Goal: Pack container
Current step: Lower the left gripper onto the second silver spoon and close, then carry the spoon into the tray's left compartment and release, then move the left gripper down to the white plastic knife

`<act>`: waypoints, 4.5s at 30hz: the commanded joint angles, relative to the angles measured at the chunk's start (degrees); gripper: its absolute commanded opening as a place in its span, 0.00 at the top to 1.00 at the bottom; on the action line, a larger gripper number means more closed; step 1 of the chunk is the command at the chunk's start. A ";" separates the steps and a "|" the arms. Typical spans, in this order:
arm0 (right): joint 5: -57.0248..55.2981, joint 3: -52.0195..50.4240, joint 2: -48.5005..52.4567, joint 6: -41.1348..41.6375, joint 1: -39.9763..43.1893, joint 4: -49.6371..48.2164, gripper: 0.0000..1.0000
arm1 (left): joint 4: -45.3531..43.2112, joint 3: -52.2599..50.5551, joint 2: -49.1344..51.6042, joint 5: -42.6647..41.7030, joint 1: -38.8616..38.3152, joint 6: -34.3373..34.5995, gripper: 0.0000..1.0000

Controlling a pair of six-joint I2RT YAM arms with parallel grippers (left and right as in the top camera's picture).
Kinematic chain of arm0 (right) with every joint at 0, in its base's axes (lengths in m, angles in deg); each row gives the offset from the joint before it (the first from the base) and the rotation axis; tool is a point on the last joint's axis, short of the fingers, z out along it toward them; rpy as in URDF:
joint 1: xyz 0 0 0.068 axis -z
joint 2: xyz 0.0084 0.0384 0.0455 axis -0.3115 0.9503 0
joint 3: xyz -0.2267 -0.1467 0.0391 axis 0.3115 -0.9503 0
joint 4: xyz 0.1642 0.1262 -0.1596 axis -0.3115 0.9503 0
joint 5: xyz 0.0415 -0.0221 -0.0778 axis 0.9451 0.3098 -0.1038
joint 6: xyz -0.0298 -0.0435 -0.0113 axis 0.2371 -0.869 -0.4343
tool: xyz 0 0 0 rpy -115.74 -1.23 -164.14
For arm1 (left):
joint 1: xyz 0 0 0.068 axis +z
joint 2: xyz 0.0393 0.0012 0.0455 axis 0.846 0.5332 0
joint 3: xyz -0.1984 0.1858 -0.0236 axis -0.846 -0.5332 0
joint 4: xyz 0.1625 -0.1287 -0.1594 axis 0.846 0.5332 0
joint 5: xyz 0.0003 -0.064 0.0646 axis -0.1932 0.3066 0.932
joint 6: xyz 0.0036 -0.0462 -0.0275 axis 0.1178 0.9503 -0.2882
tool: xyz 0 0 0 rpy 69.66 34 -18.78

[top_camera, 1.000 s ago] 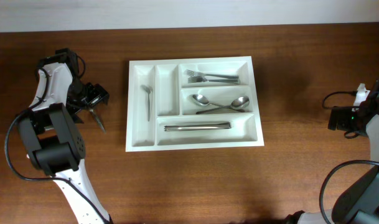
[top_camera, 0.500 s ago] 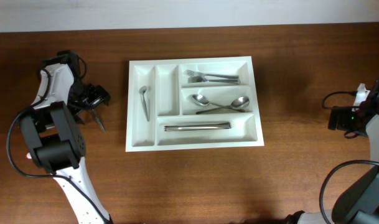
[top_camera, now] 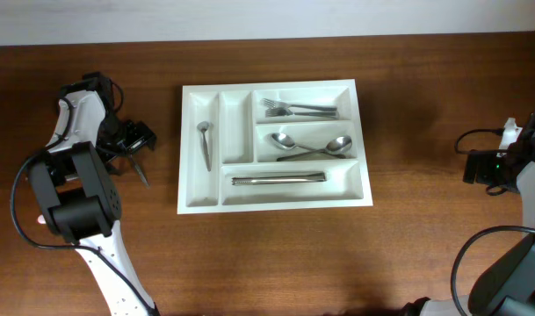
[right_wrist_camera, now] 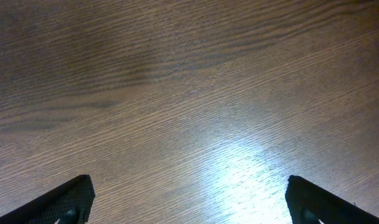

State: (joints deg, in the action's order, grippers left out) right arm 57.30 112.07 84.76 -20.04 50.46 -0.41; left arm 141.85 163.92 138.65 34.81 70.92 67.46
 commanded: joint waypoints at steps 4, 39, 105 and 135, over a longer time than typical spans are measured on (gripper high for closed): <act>-0.50 -0.17 -0.11 0.68 0.00 -0.13 0.01 | -0.13 -0.39 0.85 0.85 0.31 -0.85 0.51; -0.50 -0.17 -0.11 0.68 0.00 -0.13 0.01 | 5.46 12.55 0.83 -8.68 -0.74 -11.61 0.98; -0.50 -0.17 -0.11 0.68 0.00 -0.13 0.01 | 29.07 31.85 -0.90 -11.06 10.99 -8.72 0.01; -0.50 -0.17 -0.11 0.68 0.00 -0.13 0.01 | 7.78 -15.93 -20.41 -0.85 25.55 13.14 0.01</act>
State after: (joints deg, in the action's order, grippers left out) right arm 57.30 112.07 84.76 -20.04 50.46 -0.41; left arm 150.22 150.42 118.50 31.64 95.23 78.54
